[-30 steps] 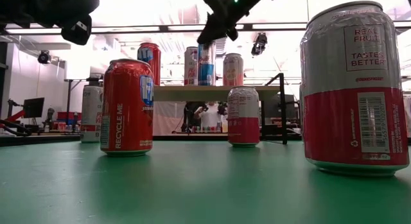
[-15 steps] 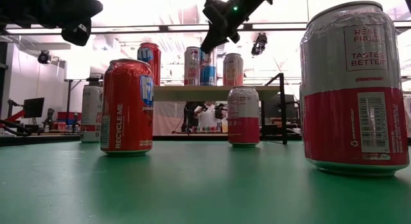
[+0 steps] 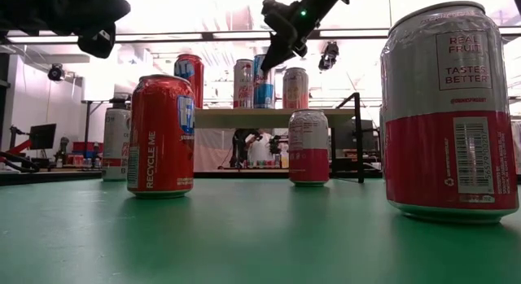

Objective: Place canned beverage on shelf
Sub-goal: Put the top left blue soda can on the shelf

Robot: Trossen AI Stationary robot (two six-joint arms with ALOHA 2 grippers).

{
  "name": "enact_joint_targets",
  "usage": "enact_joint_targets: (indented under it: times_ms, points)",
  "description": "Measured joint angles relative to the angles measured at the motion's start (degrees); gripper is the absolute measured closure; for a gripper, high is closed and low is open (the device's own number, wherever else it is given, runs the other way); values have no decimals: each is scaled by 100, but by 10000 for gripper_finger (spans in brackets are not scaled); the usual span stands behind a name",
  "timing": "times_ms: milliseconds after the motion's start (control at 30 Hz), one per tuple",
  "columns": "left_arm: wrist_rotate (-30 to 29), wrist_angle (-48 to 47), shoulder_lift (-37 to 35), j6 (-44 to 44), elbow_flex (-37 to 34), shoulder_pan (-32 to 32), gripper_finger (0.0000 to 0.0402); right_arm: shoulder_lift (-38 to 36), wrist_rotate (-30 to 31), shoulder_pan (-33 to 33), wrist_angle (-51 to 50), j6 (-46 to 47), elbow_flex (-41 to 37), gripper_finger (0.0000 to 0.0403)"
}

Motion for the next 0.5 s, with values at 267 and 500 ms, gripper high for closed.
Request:
enact_joint_targets:
  times_ms: [267,500]
  points:
    - [-2,58,0,1,2,0,402,2,-11,-222,272,83,0,375]
    - [-2,58,0,3,2,0,402,39,-3,-232,275,96,0,375]
